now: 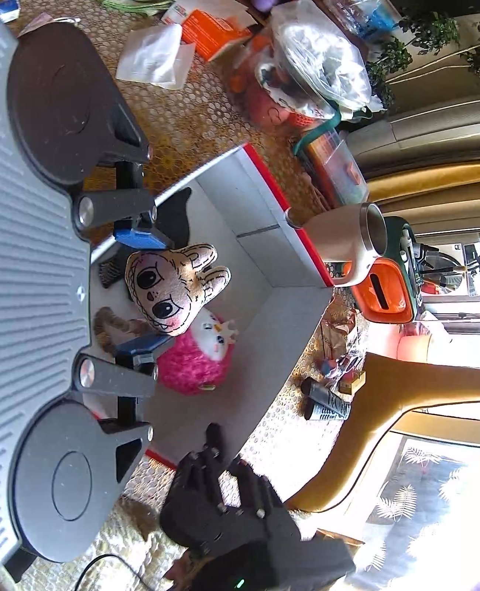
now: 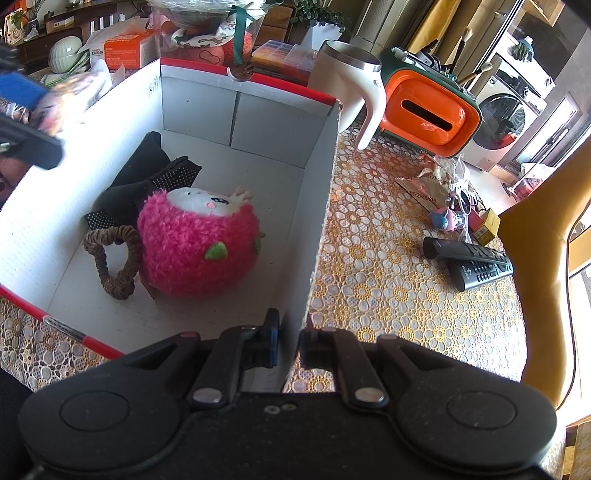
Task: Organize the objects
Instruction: 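Carry the bunny plush with the left gripper over the box, then open the left gripper to drop the bunny plush into the box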
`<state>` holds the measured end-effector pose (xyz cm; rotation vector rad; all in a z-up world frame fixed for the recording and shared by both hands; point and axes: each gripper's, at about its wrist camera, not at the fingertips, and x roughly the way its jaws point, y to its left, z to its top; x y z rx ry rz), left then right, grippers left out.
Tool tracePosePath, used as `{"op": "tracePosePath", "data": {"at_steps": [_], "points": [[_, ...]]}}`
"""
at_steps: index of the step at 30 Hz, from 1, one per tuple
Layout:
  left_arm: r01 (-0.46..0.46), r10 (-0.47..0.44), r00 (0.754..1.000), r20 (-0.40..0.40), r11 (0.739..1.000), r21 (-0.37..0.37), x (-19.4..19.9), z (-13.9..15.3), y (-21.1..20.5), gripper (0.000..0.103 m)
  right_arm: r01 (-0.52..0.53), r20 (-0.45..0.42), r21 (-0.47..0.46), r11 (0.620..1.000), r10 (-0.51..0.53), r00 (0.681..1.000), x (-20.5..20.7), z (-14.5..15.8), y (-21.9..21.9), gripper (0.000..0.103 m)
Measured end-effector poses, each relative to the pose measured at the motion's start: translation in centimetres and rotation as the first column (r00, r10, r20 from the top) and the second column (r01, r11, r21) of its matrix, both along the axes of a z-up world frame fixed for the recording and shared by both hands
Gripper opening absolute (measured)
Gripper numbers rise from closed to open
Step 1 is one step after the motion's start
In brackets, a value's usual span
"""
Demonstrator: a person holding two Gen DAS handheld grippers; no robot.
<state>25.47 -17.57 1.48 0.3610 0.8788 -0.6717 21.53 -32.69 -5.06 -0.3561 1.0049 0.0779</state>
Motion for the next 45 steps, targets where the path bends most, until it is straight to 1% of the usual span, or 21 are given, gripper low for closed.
{"op": "tracePosePath", "data": {"at_steps": [4,11,15,21,28,31,33,35,45], "points": [[-0.005,0.005,1.000,-0.008,1.000,0.015,2.0,-1.2,-2.3,0.046,-0.001,0.000,0.002,1.000,0.001,1.000,0.0,0.0,-0.1,0.009],[0.000,0.001,1.000,-0.023,0.999,0.053,4.2,-3.2,-5.0,0.046,-0.005,-0.004,0.005,1.000,0.005,1.000,0.0,0.0,-0.2,0.009],[0.006,-0.003,0.999,-0.035,0.996,0.088,5.0,-4.4,-6.2,0.046,-0.006,-0.005,0.008,1.000,0.006,1.000,0.1,0.0,-0.2,0.009],[0.017,-0.010,0.998,-0.059,0.994,0.111,5.5,-5.5,-7.0,0.046,-0.008,-0.005,0.012,1.000,0.008,1.000,0.0,-0.1,-0.4,0.009],[0.007,0.001,0.997,-0.072,0.994,0.106,5.9,-5.7,-7.1,0.048,-0.007,-0.006,0.012,1.000,0.007,1.000,0.0,-0.1,-0.4,0.009],[0.004,0.003,0.998,-0.063,0.995,0.104,5.7,-5.6,-7.0,0.050,-0.007,-0.006,0.012,1.000,0.007,1.000,0.0,-0.1,-0.4,0.009],[0.003,0.003,0.998,-0.057,0.995,0.103,5.6,-5.4,-6.9,0.055,-0.006,-0.006,0.013,1.000,0.006,1.000,0.0,-0.1,-0.4,0.009],[-0.001,0.006,0.999,-0.049,0.995,0.100,5.4,-5.2,-6.7,0.061,-0.006,-0.006,0.013,1.000,0.006,1.000,0.0,-0.1,-0.4,0.009],[0.000,0.003,0.999,-0.038,0.998,0.058,4.1,-3.5,-4.7,0.061,-0.004,-0.006,0.009,1.000,0.004,1.000,0.0,-0.1,-0.5,0.009]]}}
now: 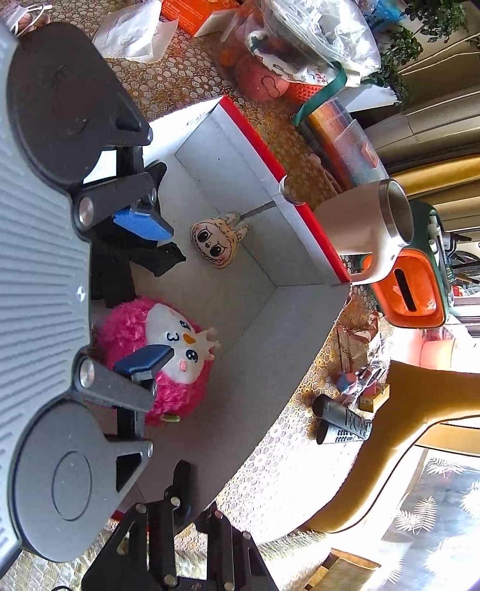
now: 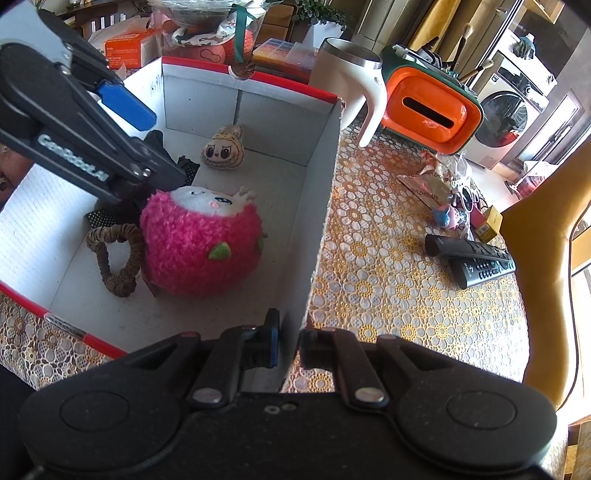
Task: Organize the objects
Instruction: 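Open the left gripper to drop the bunny plush into the box, then move the left gripper back to the red cloth on the table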
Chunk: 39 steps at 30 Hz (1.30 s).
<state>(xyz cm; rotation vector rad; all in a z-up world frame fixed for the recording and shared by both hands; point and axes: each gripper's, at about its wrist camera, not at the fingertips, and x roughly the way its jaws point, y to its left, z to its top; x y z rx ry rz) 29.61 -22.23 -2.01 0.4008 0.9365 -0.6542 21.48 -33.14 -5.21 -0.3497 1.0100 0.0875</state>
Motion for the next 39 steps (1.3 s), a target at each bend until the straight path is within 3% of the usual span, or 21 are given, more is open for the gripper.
{"op": "tracePosePath", "data": {"at_steps": [14,30,39], "points": [[-0.010,0.010,1.000,-0.002,0.998,-0.054,-3.0,2.6,6.0,0.061,0.002,-0.007,-0.018,1.000,-0.002,1.000,0.1,0.1,0.4,0.009],[-0.097,0.101,0.994,0.040,0.991,-0.097,-6.9,6.5,15.9,0.061,0.001,-0.014,-0.030,1.000,-0.002,1.000,0.2,0.1,0.6,0.010],[-0.239,0.244,0.968,0.049,0.966,-0.096,-8.9,6.7,23.9,0.078,0.003,-0.020,-0.036,0.999,-0.003,1.000,0.2,0.1,0.7,0.010]]}}
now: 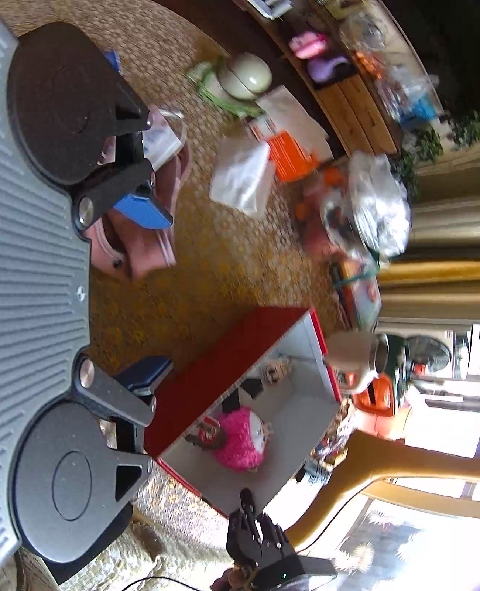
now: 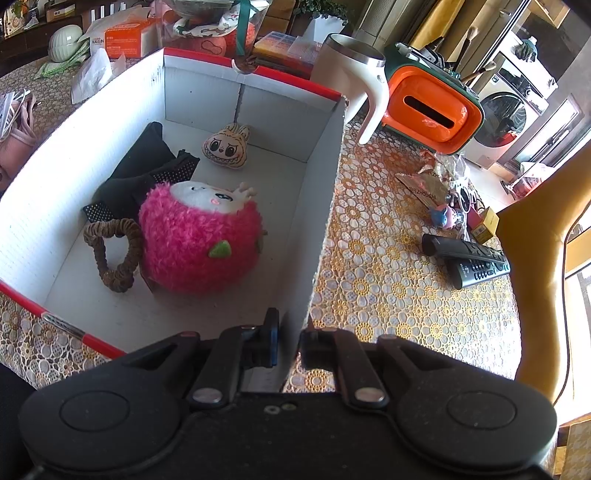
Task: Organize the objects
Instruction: 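Move the left gripper back to the red cloth on the table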
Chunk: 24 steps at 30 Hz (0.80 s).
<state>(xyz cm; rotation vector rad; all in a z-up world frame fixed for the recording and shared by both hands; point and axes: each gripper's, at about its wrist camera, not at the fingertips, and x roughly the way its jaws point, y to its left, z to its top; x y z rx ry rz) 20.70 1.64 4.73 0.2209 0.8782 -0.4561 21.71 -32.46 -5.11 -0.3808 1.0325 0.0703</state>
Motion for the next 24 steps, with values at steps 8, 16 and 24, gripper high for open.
{"op": "tracePosePath", "data": {"at_steps": [8,16,24], "points": [[-0.179,0.179,0.982,-0.060,0.984,-0.001,-0.7,-3.3,6.5,0.084,0.005,-0.004,-0.004,1.000,-0.005,1.000,-0.1,0.0,0.1,0.011],[-0.371,0.367,0.922,-0.119,0.928,-0.013,-0.6,-7.4,11.2,0.101,0.004,-0.008,-0.009,1.000,-0.005,1.000,-0.2,0.0,0.2,0.011],[-0.547,0.541,0.823,-0.174,0.837,0.017,1.6,-11.0,14.3,0.101,0.005,-0.010,-0.011,1.000,-0.005,1.000,-0.2,0.0,0.2,0.012]]}}
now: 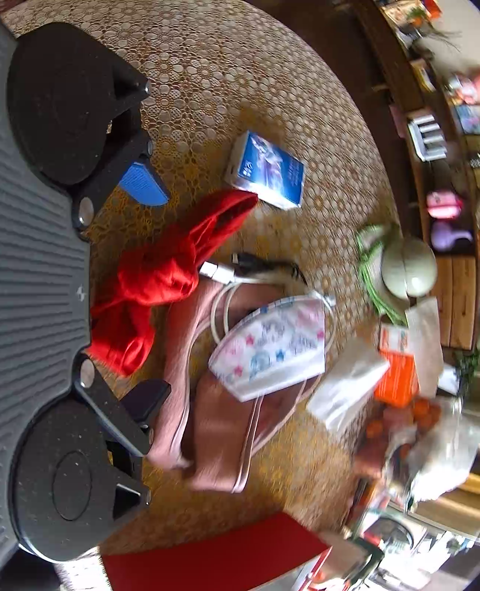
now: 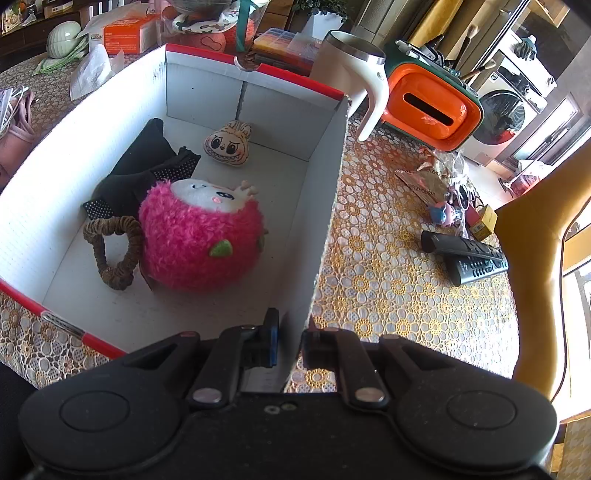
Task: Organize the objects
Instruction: 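Grasp the knotted red cloth with the left gripper, then carry the red cloth with the left gripper over the box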
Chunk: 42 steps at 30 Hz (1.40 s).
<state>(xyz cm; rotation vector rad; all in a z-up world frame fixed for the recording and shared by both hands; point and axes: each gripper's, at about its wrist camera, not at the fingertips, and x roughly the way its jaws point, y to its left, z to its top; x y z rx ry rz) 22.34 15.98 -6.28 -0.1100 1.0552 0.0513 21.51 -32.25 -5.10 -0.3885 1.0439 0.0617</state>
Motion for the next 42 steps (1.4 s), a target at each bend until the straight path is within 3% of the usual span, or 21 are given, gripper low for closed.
{"op": "tracePosePath", "data": {"at_steps": [7,15,19,23,29,42], "points": [[-0.050,0.052,0.997,-0.056,0.998,0.038,1.5,-2.7,0.7,0.101,-0.001,-0.001,-0.003,1.000,0.001,1.000,0.0,0.0,0.1,0.012],[-0.074,0.077,0.996,-0.052,0.996,0.057,1.4,-3.5,0.8,0.097,-0.001,-0.001,-0.003,1.000,0.001,1.000,0.0,0.0,0.1,0.012],[-0.077,0.078,0.995,-0.064,0.997,0.018,1.2,-3.4,1.1,0.059,0.000,-0.001,-0.003,1.000,0.000,1.000,0.0,0.0,0.1,0.012],[-0.069,0.069,0.996,-0.063,0.998,0.003,0.8,-3.1,1.1,0.036,-0.001,-0.001,-0.003,1.000,0.001,1.000,0.0,0.0,0.1,0.012],[-0.054,0.054,0.998,-0.037,0.998,-0.010,-0.3,-2.2,1.4,0.029,0.000,0.001,-0.001,1.000,0.000,1.000,0.1,0.0,0.1,0.012],[0.074,-0.071,0.997,0.040,0.995,-0.062,-3.3,2.9,-0.7,0.028,-0.004,-0.002,-0.004,1.000,0.004,1.000,0.2,0.1,0.3,0.011]]}}
